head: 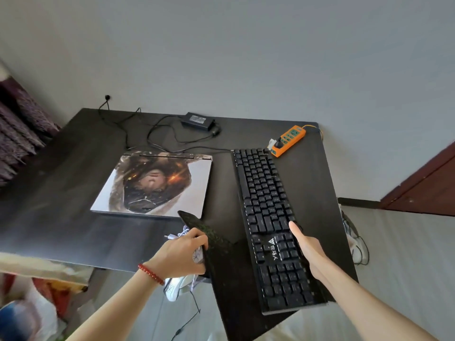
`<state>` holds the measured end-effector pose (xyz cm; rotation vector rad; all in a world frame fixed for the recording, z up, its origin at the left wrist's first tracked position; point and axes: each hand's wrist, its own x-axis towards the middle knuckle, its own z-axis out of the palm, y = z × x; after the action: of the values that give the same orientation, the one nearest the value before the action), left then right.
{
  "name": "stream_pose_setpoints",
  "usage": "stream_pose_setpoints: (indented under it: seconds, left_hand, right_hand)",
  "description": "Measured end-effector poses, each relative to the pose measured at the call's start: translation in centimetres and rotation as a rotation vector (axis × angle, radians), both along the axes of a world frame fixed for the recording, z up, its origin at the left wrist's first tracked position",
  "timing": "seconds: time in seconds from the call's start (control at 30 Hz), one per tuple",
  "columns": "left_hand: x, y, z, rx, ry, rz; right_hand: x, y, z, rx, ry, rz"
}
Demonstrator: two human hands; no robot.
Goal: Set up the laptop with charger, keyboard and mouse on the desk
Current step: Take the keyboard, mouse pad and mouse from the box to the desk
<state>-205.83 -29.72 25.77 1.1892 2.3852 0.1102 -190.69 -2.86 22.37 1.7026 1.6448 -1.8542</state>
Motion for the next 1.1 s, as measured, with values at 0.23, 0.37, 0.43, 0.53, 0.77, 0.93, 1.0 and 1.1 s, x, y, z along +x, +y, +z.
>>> stream_pose_setpoints:
  seconds: [0.23,0.37,0.43,0.53,0.77,0.93,1.0,1.1]
  left_hand:
    - [-1.0,-9.1,0.7,0.006,0.038,-0.109]
    - [-1.1,-13.0,2.0,0.009,0.093,-0.159]
    - [-0.9,-14.7,2.4,-0.001,0.126,-0.198]
    - [0.0,-17.6,2.5,-0.029,0.142,-0.204]
    - [1.2,-25.9,1.2,-0.073,0.116,-0.007]
    - [2.5,-31.3,1.3,-0.044,0.071,0.129]
    - [2.8,-33.4,1.0,-0.047,0.051,0.158]
    - [1.7,-36.5,1.4,-0.051,0.008,0.211]
  right_hand:
    - [1.8,-10.9,0.3,-0.031,0.009,-0.241]
    - [1.4,-16.6,1.3,-0.027,0.014,-0.444]
    - [0.8,-19.1,1.9,-0.037,0.007,-0.518]
    - [-0.5,-22.3,2.7,-0.024,-0.028,-0.541]
    - [-3.2,-27.3,3.9,-0.051,-0.018,-0.506]
    - [-5.5,-31.5,3.6,-0.203,0.101,-0.534]
    - [-6.6,-33.6,3.3,-0.342,0.216,-0.548]
    - [-8.9,-37.5,2.8,-0.461,0.262,-0.592]
